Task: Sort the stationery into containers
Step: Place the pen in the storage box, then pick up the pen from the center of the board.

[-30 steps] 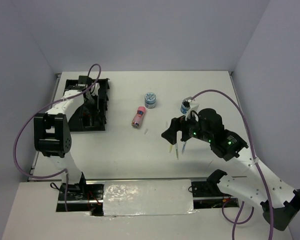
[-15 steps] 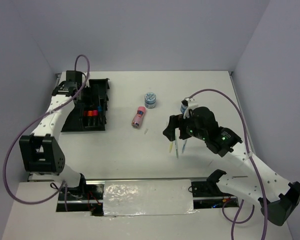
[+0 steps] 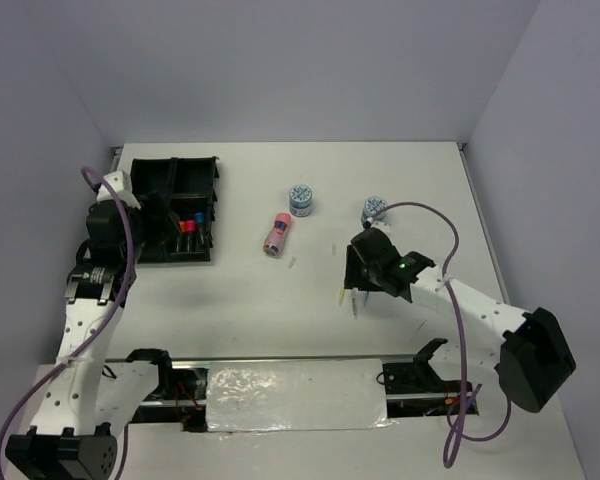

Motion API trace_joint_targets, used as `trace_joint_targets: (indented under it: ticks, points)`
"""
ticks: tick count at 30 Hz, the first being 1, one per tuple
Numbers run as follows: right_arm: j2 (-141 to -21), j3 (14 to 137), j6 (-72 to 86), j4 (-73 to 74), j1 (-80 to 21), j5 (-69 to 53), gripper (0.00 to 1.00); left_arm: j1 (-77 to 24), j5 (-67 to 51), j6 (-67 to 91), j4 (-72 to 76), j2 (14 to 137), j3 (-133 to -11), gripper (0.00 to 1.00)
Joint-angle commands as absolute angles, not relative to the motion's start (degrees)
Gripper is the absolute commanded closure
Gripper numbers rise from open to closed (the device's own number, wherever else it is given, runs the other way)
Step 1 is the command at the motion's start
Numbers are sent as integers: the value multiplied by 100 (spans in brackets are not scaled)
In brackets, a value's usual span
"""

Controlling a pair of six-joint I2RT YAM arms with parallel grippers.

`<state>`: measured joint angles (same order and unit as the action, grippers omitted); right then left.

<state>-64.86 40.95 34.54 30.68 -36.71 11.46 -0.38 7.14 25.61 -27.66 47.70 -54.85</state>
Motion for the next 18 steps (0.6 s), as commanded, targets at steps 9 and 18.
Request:
trace_joint_targets:
  ticks: [9,18]
  points:
    - [-7786,4376,3955,2180,-3744,1265,53,-176,405,2303,-2426,4711,-5089,1]
    - [-8560,4737,4122,2162,-3885,1397,57,-193,176,2241,-2443,4843,-5115,1]
